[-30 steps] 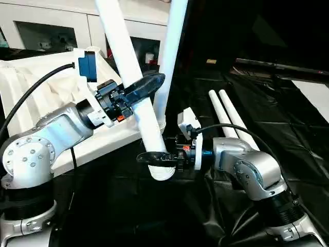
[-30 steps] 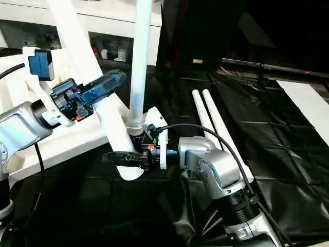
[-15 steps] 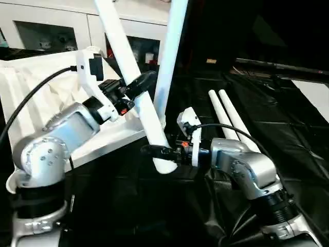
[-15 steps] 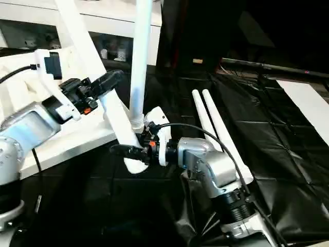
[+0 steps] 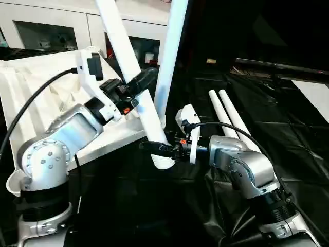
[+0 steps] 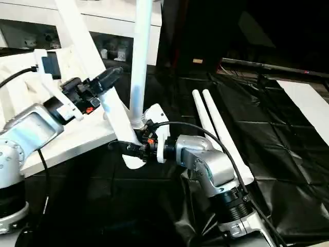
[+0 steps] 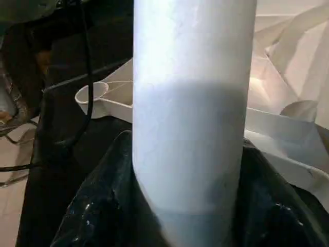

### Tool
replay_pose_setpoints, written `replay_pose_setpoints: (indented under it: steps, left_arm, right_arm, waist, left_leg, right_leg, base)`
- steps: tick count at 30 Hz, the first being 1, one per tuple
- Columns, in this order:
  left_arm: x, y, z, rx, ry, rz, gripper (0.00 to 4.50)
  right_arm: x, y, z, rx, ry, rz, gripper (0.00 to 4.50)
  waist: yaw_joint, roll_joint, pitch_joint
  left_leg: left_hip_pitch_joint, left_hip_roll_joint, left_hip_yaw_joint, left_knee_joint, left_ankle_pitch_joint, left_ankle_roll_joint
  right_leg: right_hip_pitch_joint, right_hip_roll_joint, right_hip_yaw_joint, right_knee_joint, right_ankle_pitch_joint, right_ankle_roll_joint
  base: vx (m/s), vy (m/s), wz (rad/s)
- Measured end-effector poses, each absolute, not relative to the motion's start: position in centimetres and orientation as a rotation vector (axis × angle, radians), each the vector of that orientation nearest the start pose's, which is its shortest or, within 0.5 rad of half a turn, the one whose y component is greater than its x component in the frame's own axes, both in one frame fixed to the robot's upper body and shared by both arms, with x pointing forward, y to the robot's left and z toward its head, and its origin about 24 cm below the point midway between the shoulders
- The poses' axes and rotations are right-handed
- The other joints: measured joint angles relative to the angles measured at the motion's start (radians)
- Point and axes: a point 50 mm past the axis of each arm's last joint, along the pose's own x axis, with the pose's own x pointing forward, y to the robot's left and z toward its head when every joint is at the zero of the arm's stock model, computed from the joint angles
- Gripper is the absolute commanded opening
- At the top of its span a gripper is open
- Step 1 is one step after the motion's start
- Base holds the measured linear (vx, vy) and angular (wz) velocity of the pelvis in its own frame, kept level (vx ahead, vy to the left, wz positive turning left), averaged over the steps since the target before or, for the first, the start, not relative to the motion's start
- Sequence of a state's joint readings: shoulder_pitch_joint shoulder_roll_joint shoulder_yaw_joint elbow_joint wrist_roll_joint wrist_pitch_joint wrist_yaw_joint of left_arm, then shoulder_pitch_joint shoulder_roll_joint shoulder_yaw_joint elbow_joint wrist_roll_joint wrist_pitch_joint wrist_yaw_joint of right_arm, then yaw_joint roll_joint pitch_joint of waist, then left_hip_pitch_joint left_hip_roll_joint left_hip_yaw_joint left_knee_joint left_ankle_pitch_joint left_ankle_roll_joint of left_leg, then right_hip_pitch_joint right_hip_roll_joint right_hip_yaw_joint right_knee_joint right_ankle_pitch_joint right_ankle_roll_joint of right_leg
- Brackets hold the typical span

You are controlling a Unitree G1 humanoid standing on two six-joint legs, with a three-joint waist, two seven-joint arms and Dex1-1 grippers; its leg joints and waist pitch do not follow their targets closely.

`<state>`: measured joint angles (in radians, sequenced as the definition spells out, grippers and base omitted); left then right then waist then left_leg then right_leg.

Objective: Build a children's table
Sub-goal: Pick table leg

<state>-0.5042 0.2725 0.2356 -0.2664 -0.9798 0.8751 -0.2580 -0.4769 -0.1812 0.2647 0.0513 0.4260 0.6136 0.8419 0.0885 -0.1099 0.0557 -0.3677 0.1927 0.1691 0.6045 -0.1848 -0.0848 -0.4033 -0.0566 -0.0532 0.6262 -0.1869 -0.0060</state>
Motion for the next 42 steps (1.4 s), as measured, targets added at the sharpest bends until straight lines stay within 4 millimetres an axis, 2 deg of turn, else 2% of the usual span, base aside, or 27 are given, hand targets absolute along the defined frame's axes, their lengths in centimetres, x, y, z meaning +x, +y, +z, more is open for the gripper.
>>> replay_pose_setpoints:
  steps: [3, 14, 20, 35, 42]
  left_arm:
    - [28.7, 14.2, 19.9, -0.483, -0.011, -0.857, 1.77]
    - [28.1, 13.3, 20.2, -0.329, -0.001, -1.017, 1.77]
    - [28.1, 13.1, 20.0, -0.289, 0.010, -1.027, 1.77]
    - [28.0, 12.8, 19.9, -0.257, 0.006, -1.080, 1.77]
    - [28.0, 12.9, 19.9, -0.251, 0.004, -1.079, 1.77]
  right_arm:
    - [28.4, -5.4, 10.3, 0.172, 0.279, 1.320, 2.71]
    - [28.8, -6.8, 11.9, 0.056, 0.280, 1.438, 2.74]
    - [28.7, -7.2, 11.6, 0.054, 0.328, 1.460, 2.74]
    - [28.6, -6.2, 10.8, 0.098, 0.371, 1.452, 2.74]
    - [28.6, -6.1, 10.8, 0.105, 0.374, 1.458, 2.13]
  waist:
    - [0.001, 0.000, 0.000]
    - [0.000, 0.000, 0.000]
    - [0.000, 0.000, 0.000]
    - [0.000, 0.000, 0.000]
    - [0.000, 0.000, 0.000]
  left_leg:
    - [0.000, 0.000, 0.000, 0.000, 0.000, 0.000]
    - [0.001, 0.000, 0.000, 0.000, 0.000, 0.000]
    - [0.000, 0.000, 0.000, 0.000, 0.000, 0.000]
    - [0.001, 0.000, 0.000, 0.000, 0.000, 0.000]
    - [0.001, 0.000, 0.000, 0.000, 0.000, 0.000]
  right_leg:
    - [0.000, 0.000, 0.000, 0.000, 0.000, 0.000]
    - [0.000, 0.000, 0.000, 0.000, 0.000, 0.000]
    - [0.000, 0.000, 0.000, 0.001, 0.000, 0.000]
    - [0.000, 0.000, 0.000, 0.001, 0.000, -0.001]
    - [0.000, 0.000, 0.000, 0.001, 0.002, -0.003]
  base:
    - [0.000, 0.000, 0.00]
    - [0.000, 0.000, 0.00]
    - [0.000, 0.000, 0.00]
    - [0.000, 0.000, 0.00]
    - [0.000, 0.000, 0.00]
